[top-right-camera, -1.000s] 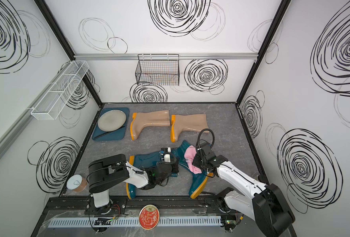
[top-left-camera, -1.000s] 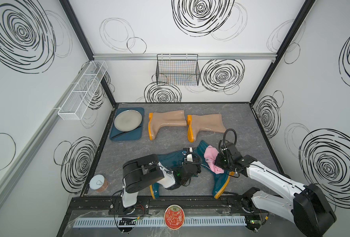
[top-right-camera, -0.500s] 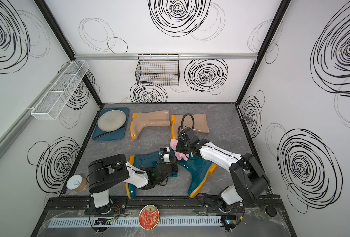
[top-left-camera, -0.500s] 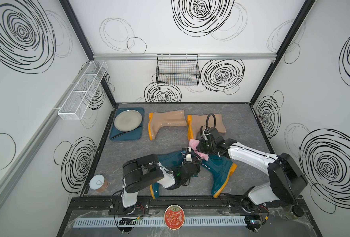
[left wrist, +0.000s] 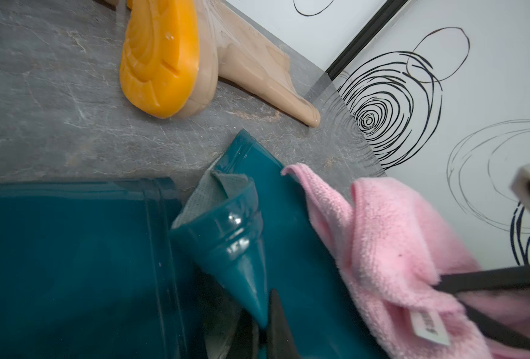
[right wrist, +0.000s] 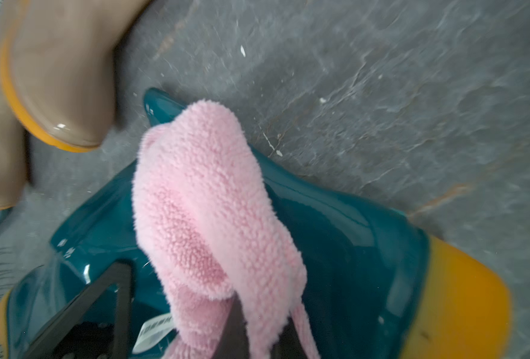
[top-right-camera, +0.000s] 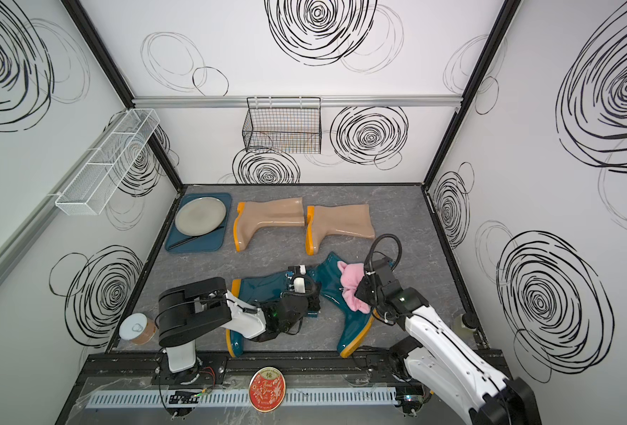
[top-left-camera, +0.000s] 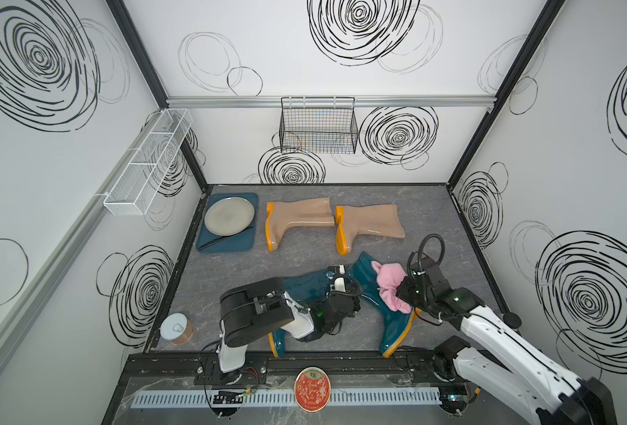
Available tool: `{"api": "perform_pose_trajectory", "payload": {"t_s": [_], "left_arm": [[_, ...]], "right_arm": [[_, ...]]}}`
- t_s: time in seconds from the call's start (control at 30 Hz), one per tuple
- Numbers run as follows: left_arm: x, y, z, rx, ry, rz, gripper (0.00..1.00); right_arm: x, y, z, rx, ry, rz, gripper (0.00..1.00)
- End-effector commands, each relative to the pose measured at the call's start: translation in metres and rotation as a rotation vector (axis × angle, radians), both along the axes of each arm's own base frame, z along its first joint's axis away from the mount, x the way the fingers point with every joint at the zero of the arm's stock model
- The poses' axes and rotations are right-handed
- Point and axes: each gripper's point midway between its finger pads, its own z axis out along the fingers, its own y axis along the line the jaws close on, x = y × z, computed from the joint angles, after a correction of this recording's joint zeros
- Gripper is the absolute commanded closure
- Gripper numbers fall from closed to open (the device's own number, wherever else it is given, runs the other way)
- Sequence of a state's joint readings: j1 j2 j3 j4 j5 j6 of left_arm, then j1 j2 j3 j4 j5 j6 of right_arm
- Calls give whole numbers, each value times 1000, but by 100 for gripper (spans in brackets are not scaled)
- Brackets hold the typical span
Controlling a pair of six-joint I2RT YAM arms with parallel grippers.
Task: Wipe the rubber boots with a cloth
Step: Wipe the dirt off the rubber boot.
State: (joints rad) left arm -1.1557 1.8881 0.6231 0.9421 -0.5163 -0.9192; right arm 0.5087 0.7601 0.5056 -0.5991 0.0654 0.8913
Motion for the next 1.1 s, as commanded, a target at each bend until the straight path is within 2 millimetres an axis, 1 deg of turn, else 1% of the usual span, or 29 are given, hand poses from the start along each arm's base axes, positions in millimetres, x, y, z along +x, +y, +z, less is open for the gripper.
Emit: {"api": "perform_pose_trajectory", "payload": {"t_s": [0.0,0.03,0.1,0.13,0.2,0.27,0.33,0.43,0.53,0.6,0.67,0.7,0.73,0.8,0.87,0.93,1.0,1.07], "left_arm": [[8,-4,28,-84,-46,12,100],[8,-3,29,-84,-49,14,100],[8,-3,30,-78,-56,13,100],[9,-2,31,-72,-58,12,100],[10,-2,33,-62,-63,12,100],[9,-3,33,-51,-67,6,100],[8,-4,35,-39,-74,4,100],[6,-2,39,-15,-93,11,100],[5,0,44,3,-117,25,100],[4,1,46,3,-125,29,100],[4,0,46,0,-126,24,100],[4,-1,46,-1,-124,23,100],[3,-1,45,-3,-121,21,100],[2,-3,44,-7,-120,21,100],[1,-3,43,-11,-122,23,100],[2,-3,44,-19,-122,30,100],[2,-2,47,-24,-125,34,100],[3,-1,48,-28,-125,41,100]], "right_arm": [[-20,-26,-1,-92,87,-38,100],[-21,-25,-1,-98,110,-30,100],[-19,-38,2,-153,130,-92,100],[-14,-45,4,-188,114,-119,100],[-2,-53,9,-198,78,-158,100],[10,-63,6,-177,60,-207,100],[22,-72,-8,-112,72,-237,100],[34,-83,-28,-35,90,-263,100],[41,-92,-46,-47,115,-265,100],[41,-103,-54,-74,162,-300,100],[41,-106,-52,-67,225,-299,100],[42,-99,-48,-34,248,-271,100],[44,-83,-39,27,236,-220,100],[45,-59,-14,75,161,-161,100],[42,-35,14,59,51,-83,100],[30,-18,35,41,-16,-51,100],[18,-1,39,50,-23,-6,100],[4,26,29,93,18,89,100]]}}
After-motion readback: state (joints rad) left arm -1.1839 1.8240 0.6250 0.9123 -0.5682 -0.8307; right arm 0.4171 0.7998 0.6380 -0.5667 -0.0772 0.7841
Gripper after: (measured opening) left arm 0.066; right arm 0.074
